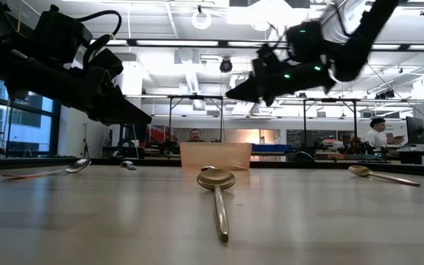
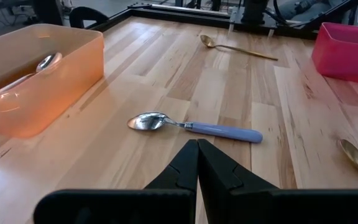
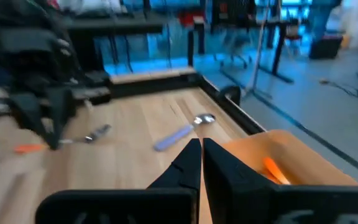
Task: Sort silverware by color (type)
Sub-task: Put the violet spoon into the bin
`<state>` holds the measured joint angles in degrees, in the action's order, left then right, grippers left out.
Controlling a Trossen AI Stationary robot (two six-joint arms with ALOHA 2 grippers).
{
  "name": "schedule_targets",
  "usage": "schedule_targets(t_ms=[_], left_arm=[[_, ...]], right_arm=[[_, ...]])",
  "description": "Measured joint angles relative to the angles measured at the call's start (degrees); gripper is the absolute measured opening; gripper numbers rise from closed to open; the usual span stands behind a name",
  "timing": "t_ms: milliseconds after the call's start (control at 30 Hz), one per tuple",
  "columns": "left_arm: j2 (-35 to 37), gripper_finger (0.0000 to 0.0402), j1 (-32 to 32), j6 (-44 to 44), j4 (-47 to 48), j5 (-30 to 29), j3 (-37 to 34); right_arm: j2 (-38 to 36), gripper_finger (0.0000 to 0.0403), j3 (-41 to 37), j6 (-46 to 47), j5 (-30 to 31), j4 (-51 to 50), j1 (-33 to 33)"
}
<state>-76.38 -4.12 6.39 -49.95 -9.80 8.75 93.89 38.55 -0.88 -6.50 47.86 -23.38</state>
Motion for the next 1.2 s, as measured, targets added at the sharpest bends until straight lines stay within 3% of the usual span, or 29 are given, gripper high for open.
schedule_targets(t_ms=[133, 233, 867, 1200], left_arm=[[0.0, 0.0, 0.0, 0.0, 0.0, 0.0, 0.0], [0.0, 0.0001, 0.0, 0.4, 0.0, 0.0, 0.2], [0.0, 0.0001, 0.0, -0.6, 9.3, 0.0, 5.3], [0.0, 0.0021, -0.2, -1.1, 9.7, -4.2, 5.3]], right_arm=[[-0.5, 0.0, -7.9, 4.0, -0.6, 13.3, -0.3], [-0.6, 0.0, -11.8, 6.0, -0.5, 17.9, -0.5], [-0.6, 0.0, -13.0, 7.1, -0.1, 18.4, -0.5], [-0.6, 0.0, -13.0, 7.1, 1.8, 18.0, -0.5]])
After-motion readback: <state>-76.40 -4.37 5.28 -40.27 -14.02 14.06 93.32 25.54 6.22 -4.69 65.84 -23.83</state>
